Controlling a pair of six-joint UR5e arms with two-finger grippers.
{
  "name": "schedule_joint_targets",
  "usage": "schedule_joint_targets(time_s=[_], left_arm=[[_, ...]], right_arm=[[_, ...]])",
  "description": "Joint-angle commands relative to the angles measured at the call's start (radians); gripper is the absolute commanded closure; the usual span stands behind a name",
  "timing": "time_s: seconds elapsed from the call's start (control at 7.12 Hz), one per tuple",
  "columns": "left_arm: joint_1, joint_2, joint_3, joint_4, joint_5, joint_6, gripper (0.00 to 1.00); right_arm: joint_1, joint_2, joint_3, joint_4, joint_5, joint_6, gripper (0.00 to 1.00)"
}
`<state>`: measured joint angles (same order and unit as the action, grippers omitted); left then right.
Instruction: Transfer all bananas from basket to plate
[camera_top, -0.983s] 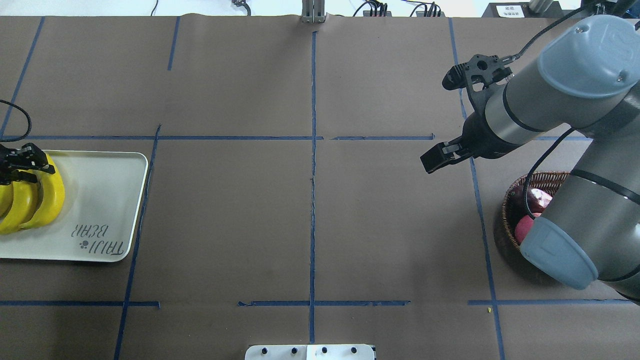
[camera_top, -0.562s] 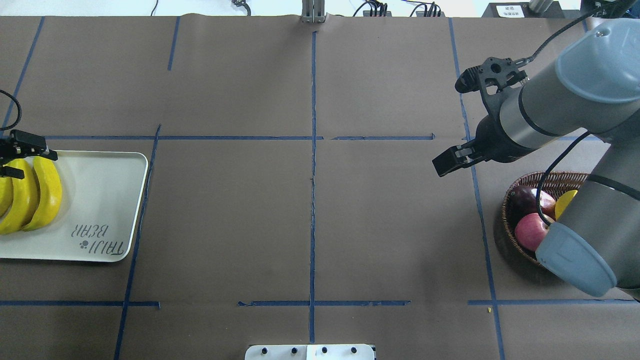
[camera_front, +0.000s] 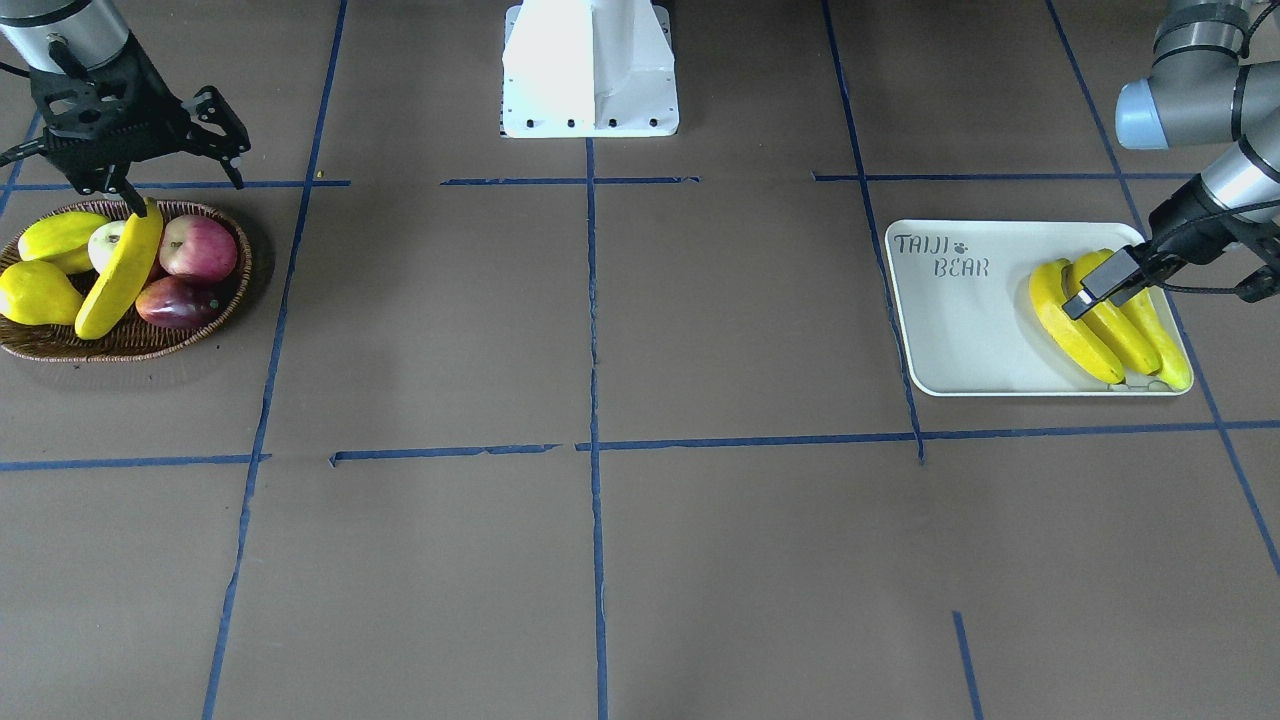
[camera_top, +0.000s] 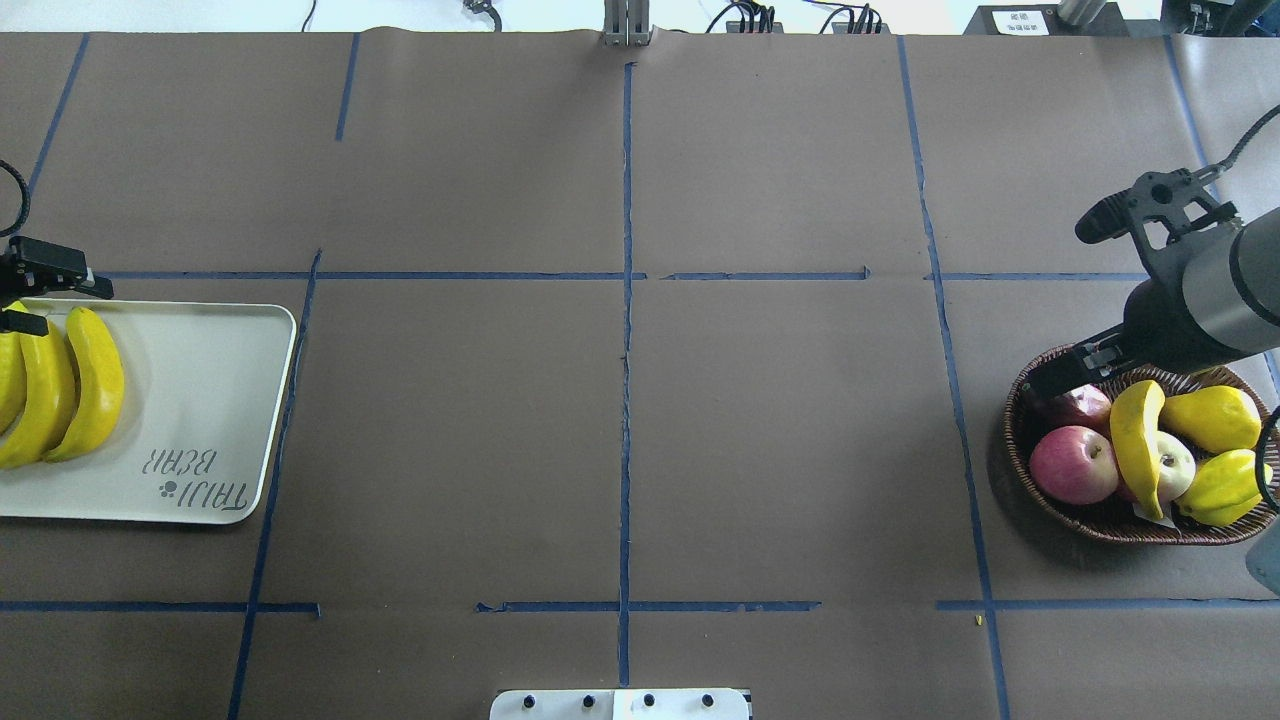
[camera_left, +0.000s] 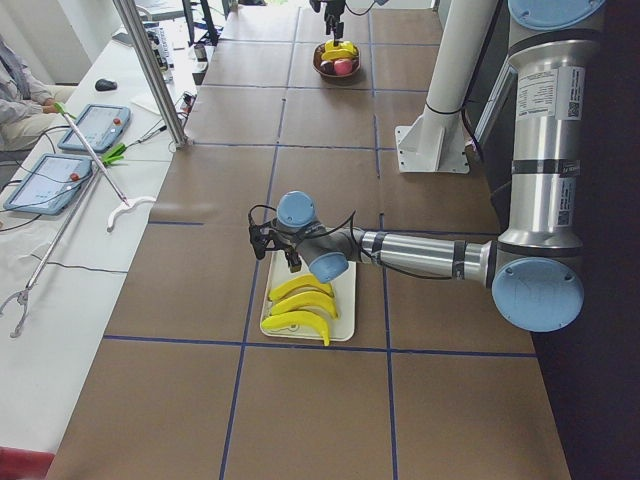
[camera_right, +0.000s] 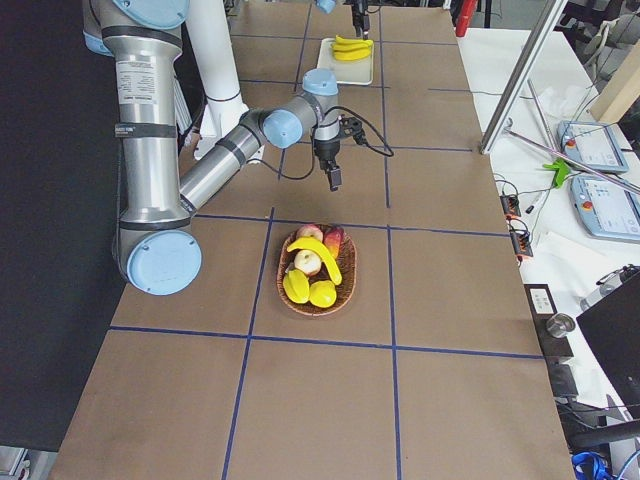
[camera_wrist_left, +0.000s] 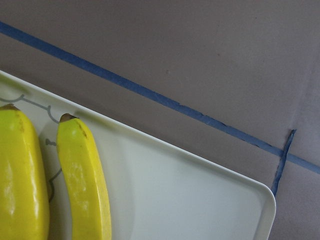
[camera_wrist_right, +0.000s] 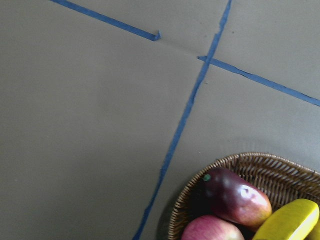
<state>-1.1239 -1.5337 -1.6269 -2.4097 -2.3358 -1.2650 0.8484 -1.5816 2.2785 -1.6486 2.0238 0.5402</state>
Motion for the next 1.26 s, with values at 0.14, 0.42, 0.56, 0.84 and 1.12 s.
schedule_joint_targets(time_s=[0.14,0.42,0.56,0.84,1.12], left_arm=[[0.000,0.003,-0.007,-0.002,0.004,-0.001,0.00],[0.003,0.004,-0.005,-0.002,0.004,-0.001,0.00],[0.003,0.003,-0.005,-0.002,0.004,-0.001,0.00],[0.003,0.003,-0.007,-0.002,0.004,-0.001,0.00],[0.004,0.003,-0.005,-0.002,0.004,-0.001,0.00]], right_arm=[[-0.008,-0.051,-0.088,0.024,-0.116,-0.006,0.04],[-0.058,-0.049,-0.141,0.021,-0.209,-0.003,0.10],[-0.078,-0.049,-0.164,0.021,-0.256,-0.003,0.16],[-0.136,-0.052,-0.215,0.020,-0.333,-0.005,0.19],[-0.170,-0.051,-0.215,-0.029,-0.361,-0.005,0.19]])
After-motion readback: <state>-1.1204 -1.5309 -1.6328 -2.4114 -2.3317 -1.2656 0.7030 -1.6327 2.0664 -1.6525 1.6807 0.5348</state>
